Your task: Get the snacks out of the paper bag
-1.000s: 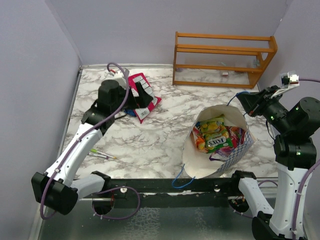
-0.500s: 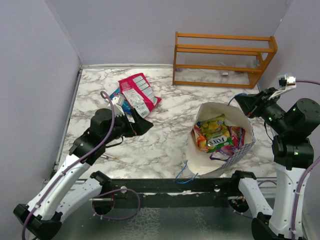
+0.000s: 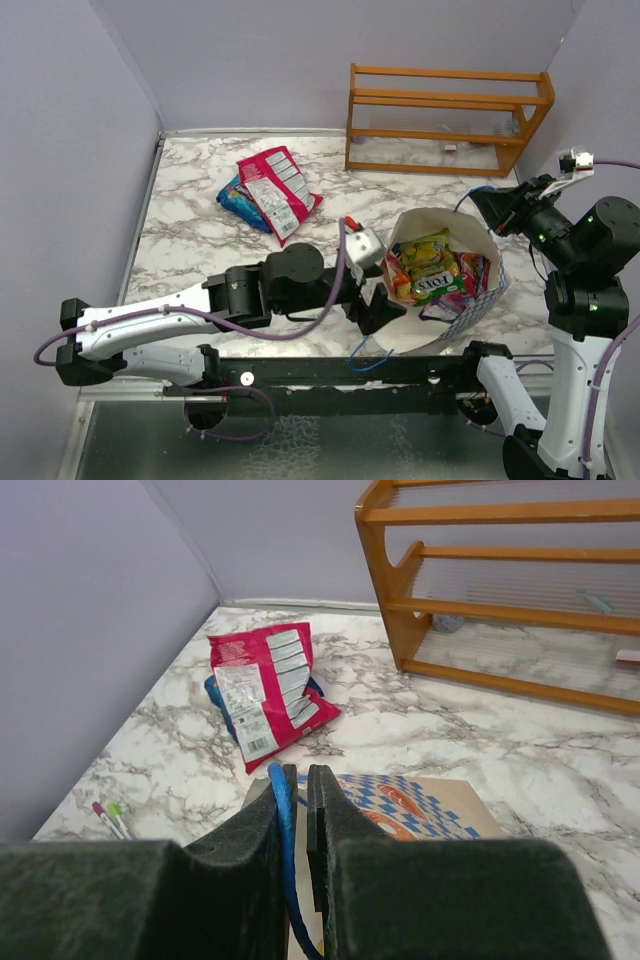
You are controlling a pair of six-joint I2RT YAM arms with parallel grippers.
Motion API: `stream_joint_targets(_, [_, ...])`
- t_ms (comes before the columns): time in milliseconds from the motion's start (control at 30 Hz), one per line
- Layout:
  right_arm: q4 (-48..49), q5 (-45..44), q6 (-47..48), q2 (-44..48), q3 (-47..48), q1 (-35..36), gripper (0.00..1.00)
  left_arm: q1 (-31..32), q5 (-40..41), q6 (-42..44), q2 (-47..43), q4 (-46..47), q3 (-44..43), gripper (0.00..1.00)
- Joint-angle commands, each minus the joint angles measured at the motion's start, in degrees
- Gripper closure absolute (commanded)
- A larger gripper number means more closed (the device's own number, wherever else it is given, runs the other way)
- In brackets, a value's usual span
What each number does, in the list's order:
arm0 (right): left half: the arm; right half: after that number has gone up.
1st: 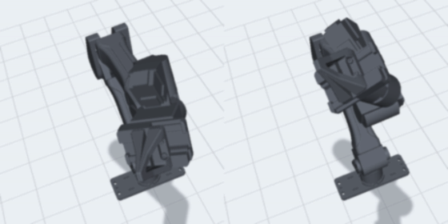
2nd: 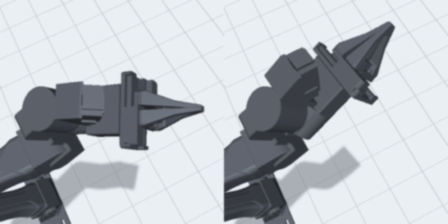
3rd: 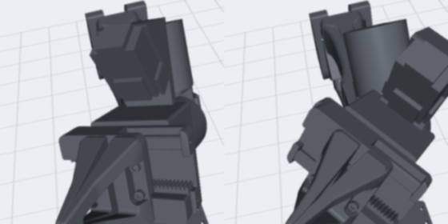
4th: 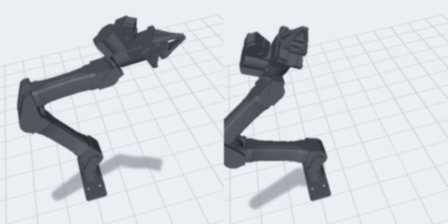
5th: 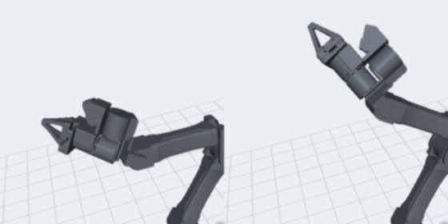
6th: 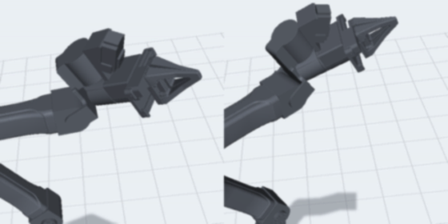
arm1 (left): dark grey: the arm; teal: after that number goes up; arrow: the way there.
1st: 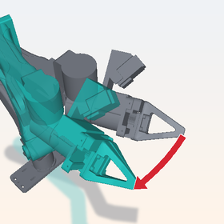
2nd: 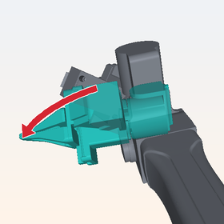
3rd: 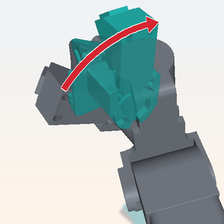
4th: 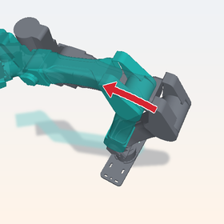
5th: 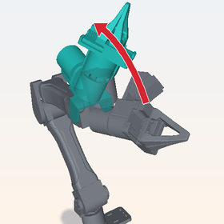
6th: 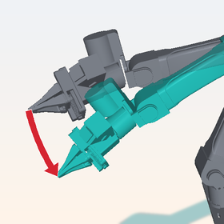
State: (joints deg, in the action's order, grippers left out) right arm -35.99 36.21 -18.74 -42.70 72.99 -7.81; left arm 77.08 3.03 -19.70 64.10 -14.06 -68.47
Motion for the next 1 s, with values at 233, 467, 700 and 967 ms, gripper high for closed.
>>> stream_joint_targets(233, [0.3,0.9,0.3,0.8,1.3,0.4,0.89,10.9,-1.2,56.9,13.5,-11.2,-6.1,0.07])
stream_joint_targets(467, [0.1,0.8,0.3,0.7,1.8,0.4,0.89,6.2,-2.5,68.3,21.7,-11.7,-8.2,0.09])
stream_joint_targets(700, [-0.2,1.1,0.2,0.5,2.4,0.4,0.89,-0.8,-7.1,69.0,31.3,-16.7,-16.8,0.17])
stream_joint_targets(967, [-0.3,1.4,0.2,0.5,2.5,0.4,0.89,-2.5,-9.5,69.0,36.8,-16.0,-17.2,0.29])
